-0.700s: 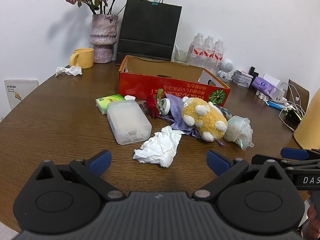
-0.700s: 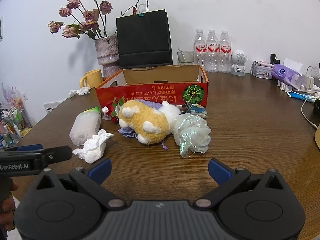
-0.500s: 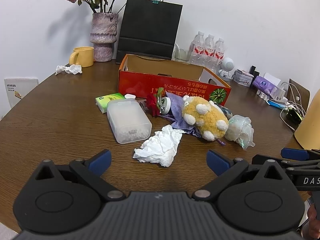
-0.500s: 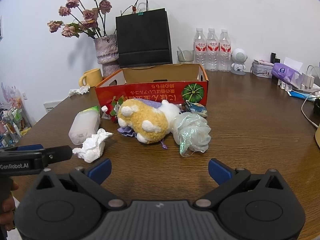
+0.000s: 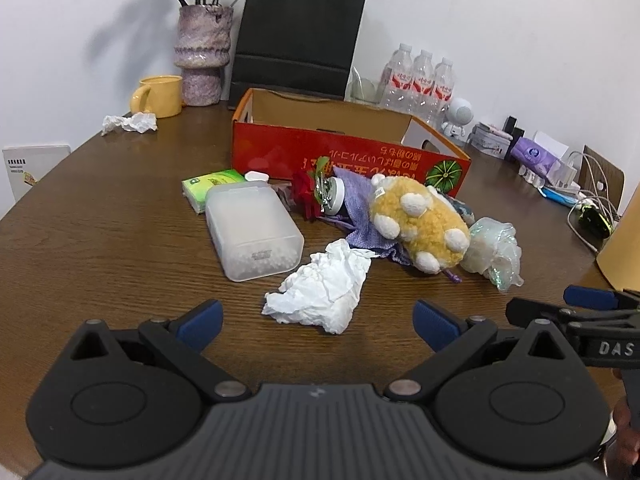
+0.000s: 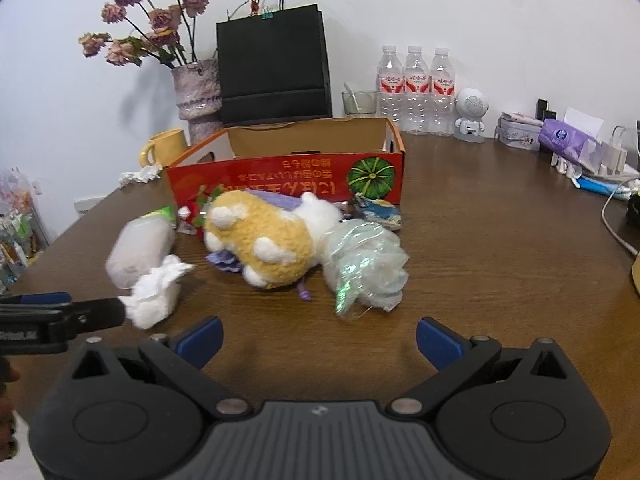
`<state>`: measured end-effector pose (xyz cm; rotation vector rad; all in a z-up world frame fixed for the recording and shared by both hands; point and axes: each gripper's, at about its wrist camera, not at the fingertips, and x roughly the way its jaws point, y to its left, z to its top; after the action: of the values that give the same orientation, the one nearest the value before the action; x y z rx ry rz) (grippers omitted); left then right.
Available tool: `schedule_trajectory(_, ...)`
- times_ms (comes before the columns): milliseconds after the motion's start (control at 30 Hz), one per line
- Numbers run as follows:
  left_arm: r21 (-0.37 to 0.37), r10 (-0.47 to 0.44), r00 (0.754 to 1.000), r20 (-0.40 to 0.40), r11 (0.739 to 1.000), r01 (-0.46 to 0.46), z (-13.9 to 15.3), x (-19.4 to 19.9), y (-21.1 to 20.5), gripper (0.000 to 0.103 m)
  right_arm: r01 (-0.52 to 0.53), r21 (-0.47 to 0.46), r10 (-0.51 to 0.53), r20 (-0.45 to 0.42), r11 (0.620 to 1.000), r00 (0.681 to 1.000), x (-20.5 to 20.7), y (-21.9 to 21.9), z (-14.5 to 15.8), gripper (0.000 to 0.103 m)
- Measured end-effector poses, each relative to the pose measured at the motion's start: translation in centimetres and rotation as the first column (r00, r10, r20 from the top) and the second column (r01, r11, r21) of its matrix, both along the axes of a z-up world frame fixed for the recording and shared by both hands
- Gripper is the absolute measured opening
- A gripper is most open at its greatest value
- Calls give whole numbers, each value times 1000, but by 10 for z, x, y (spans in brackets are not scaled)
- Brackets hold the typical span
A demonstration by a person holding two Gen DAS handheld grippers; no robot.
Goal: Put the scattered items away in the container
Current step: 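Close the right gripper on the clear plastic bag while the left gripper grasps the white tissue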
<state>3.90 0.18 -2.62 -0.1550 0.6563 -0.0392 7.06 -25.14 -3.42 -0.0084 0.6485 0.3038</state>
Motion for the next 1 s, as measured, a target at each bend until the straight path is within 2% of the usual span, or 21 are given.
schedule_trajectory(300, 43, 2, 999, -41, 999, 0, -15, 38, -8, 103, 45, -44, -44, 31, 998, 999, 47, -5, -8, 101)
schedule_trajectory(633, 42, 4, 996, -93, 999, 0, -26, 55, -12, 92, 8, -34, -7, 9, 999, 1000, 76, -8, -22, 95)
schedule_trajectory(667, 46, 6, 996, -92, 999, -1, -27, 56, -13, 92, 3, -33, -3, 10, 999, 1000, 77, -7, -22, 93)
schedule_trajectory(767, 50, 6, 996, -87, 999, -2, -27, 56, -15, 91, -9, -29, 9, 8, 1000, 1000, 79, -7, -24, 76)
schedule_trajectory(833, 59, 7, 997, -79, 998, -2, -27, 56, -16, 80, -17, -20, 17, 0, 1000, 1000, 81, -7, -25, 69)
schedule_trajectory(900, 58, 4, 997, -72, 998, 1, -26, 55, -16, 73, -25, -14, 25, -7, 1000, 1000, 81, -6, -25, 57)
schedule_trajectory(1000, 60, -2, 998, -63, 998, 5, -26, 52, -16, 58, -41, -6, 41, -1, 999, 999, 77, -7, -26, 47)
